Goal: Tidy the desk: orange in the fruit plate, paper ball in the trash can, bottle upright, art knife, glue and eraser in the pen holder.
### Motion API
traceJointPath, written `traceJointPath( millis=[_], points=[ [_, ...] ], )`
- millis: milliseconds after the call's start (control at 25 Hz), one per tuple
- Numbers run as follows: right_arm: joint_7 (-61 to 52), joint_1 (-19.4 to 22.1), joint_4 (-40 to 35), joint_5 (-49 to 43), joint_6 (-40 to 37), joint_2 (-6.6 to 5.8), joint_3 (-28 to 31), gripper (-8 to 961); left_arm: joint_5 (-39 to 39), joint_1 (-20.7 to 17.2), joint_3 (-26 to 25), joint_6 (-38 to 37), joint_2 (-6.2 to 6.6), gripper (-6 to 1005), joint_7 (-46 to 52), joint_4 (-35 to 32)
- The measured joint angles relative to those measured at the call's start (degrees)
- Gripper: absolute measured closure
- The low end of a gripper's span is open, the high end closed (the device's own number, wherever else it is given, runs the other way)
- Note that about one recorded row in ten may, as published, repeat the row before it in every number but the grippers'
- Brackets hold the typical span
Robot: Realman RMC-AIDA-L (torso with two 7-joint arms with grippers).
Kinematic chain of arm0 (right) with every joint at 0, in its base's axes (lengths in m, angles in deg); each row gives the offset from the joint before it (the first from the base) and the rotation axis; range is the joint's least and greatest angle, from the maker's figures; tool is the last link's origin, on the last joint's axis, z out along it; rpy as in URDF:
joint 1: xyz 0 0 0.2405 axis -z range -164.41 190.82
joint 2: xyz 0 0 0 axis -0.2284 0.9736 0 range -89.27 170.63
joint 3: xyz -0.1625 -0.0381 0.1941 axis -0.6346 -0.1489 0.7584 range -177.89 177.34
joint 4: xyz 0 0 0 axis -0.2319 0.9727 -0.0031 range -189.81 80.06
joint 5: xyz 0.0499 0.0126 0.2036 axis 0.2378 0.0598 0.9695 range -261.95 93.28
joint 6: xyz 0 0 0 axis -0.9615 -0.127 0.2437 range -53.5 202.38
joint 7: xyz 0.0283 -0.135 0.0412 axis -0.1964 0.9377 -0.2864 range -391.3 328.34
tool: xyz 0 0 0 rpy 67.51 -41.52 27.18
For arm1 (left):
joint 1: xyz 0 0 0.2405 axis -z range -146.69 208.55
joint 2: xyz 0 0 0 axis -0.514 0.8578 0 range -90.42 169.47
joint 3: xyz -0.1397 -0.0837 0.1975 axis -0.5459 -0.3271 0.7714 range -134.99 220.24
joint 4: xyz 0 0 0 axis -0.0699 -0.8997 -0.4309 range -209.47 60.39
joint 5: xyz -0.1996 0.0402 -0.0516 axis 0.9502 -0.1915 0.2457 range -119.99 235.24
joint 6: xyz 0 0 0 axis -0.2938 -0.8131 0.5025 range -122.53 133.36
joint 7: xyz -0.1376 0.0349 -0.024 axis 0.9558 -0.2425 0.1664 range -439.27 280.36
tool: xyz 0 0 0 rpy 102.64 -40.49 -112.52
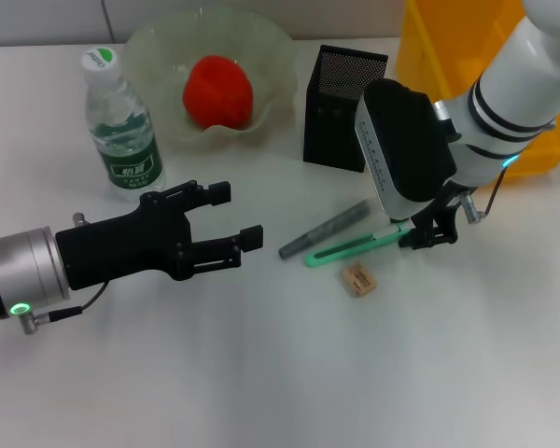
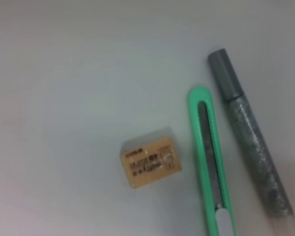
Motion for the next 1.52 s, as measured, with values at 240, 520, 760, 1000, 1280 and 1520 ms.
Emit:
traceJointPath(
  millis=[240,520,760,1000,1280,1520],
  points=[
    [-0.29,-0.23,-0.11,-0.7,-0.62,0.0,0.15,707,0.06,0.09,0.0,0.0,0.01,140,0.09,0.0],
    [-0.87,-0.31,0.12,-1.54,-0.68,0.0,-0.04,742,0.05,0.15,0.01,0.0,0.01,140,0.12,-0.01],
    [-1.19,-0.3,0.11,-1.54,-0.68,0.0,-0.06,748,0.04,0.05,0.0,0.0,0.0,140,-0.06,-0.11],
    [-1.55,-0.27,-0.11,-1.54,-0.96,0.07,-0.08,747,0.04,0.01,0.01,0.0,0.0,140,-0.34,-0.16],
    [-1.65,0.26,-2.35,-1.51,-2.37,0.16,0.24,774,0.08,-0.04,0.01,-0.05,0.05,140,-0.3,-0.44],
    [-1.75,3.42,-11.1,-0.88,-8.6,0.11,3.0,773,0.11,-0.37,-0.95,0.06,0.18,140,-0.34,-0.29]
  ],
)
